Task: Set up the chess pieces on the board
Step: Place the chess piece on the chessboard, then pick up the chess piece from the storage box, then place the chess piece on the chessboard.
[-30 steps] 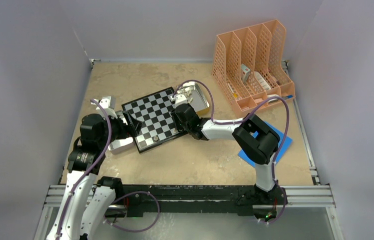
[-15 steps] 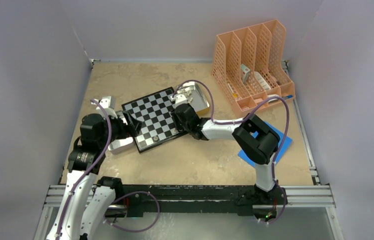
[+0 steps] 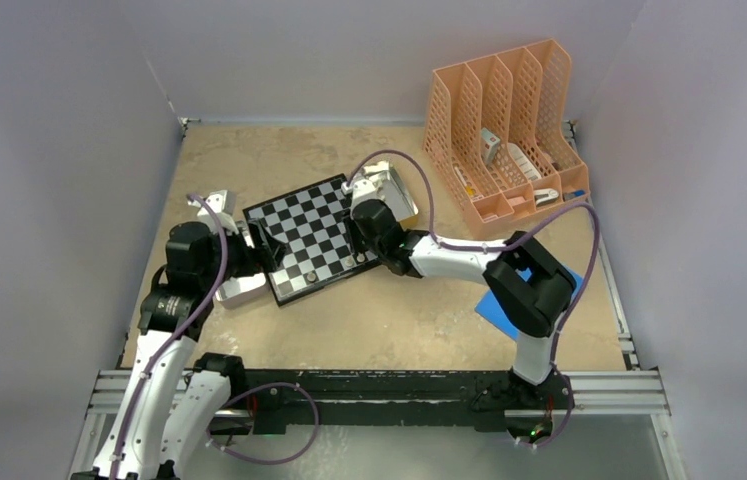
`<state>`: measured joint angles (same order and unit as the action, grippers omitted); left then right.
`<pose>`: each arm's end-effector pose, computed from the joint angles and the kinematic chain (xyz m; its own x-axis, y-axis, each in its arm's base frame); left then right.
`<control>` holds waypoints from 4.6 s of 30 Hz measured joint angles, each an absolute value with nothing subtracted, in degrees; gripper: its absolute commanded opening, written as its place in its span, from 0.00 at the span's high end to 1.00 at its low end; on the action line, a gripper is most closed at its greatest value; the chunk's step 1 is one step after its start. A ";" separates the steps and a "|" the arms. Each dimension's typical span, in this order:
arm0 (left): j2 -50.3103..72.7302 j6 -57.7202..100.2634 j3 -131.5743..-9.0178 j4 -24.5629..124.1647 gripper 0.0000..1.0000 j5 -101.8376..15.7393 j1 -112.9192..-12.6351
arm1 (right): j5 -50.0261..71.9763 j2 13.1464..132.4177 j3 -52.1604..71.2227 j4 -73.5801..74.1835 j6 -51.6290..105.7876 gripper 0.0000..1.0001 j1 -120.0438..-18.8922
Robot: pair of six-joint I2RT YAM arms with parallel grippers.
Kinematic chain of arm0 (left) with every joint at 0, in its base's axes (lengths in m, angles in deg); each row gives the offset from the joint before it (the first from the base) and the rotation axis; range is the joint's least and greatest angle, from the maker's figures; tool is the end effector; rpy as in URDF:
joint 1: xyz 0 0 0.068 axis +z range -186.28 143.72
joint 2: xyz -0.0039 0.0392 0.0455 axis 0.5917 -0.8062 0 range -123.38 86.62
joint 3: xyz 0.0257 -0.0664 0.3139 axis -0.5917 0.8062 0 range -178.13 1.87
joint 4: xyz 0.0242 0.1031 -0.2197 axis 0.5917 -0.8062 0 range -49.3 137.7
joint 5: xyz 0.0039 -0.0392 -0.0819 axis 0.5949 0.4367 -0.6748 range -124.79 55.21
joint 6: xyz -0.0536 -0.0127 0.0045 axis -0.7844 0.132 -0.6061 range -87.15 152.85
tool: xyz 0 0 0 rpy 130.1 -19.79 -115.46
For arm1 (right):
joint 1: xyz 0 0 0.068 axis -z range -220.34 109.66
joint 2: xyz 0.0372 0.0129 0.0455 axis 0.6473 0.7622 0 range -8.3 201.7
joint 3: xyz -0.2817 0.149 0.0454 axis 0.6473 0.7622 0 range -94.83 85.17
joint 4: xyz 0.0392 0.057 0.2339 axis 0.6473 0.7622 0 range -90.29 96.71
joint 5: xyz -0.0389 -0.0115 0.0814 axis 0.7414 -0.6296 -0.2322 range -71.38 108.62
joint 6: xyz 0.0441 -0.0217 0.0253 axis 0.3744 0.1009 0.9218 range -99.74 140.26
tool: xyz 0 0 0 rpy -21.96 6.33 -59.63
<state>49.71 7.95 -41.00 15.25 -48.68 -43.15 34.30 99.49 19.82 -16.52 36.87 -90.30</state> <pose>0.0845 -0.0192 0.3363 -0.5403 -0.3465 -0.7668 0.1126 0.8733 -0.4740 0.2795 0.3168 0.2558 -0.4384 -0.0942 -0.8938 -0.4756 0.8681 0.1418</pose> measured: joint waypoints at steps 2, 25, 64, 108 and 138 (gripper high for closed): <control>49.27 7.92 -40.98 15.23 0.19 -48.85 -43.15 | 34.52 97.87 19.39 -16.41 36.69 0.69 -90.12; 50.56 7.95 -40.98 15.23 0.19 -50.08 -43.15 | 33.95 115.58 -6.30 -18.51 31.23 0.72 -72.59; 51.37 7.95 -40.98 15.23 0.20 -50.03 -43.15 | 28.00 121.19 -7.67 -17.68 29.83 0.74 -71.76; 51.00 7.95 -40.98 15.25 0.19 -50.01 -43.15 | 27.79 121.39 -5.46 -15.76 29.59 0.90 -72.00; 51.20 7.92 -40.98 15.23 0.19 -49.97 -43.15 | 30.04 101.06 10.62 -12.35 36.34 0.87 -90.64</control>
<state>51.20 7.92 -40.98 15.23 -49.97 -43.15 30.04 101.06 10.62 -12.35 36.34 -90.64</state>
